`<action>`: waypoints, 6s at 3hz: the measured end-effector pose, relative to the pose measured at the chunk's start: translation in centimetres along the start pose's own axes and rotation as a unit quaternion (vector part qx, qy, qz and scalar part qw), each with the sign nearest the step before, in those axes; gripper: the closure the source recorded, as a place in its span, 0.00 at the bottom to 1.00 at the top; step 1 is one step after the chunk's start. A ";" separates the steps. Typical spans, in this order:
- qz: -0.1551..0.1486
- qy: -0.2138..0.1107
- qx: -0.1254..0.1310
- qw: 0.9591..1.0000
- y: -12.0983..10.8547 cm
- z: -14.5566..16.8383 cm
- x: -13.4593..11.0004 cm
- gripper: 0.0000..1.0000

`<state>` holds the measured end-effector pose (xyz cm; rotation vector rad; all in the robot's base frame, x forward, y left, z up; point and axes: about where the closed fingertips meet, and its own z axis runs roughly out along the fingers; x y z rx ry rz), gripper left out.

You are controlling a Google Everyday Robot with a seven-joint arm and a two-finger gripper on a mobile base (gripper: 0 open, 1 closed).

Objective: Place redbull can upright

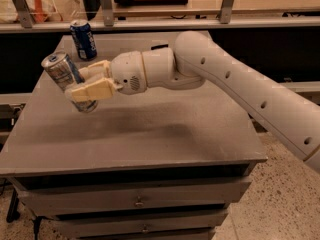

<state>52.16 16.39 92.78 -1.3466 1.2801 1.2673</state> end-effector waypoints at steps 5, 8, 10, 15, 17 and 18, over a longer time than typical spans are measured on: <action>-0.030 -0.030 0.034 0.999 -0.1 0.7 3.8 1.00; -0.033 -0.051 0.035 0.998 -0.5 0.3 4.6 0.83; -0.036 -0.055 0.034 0.997 -0.5 0.2 4.8 0.36; -0.055 -0.011 0.052 0.997 -0.7 -2.3 3.6 0.00; -0.063 0.033 0.076 0.995 -1.4 -6.4 3.3 0.00; -0.063 0.044 0.074 0.994 -1.7 -7.7 3.6 0.00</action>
Offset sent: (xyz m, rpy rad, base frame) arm -0.0031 -0.0001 -0.0218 0.0952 -0.0253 -0.0531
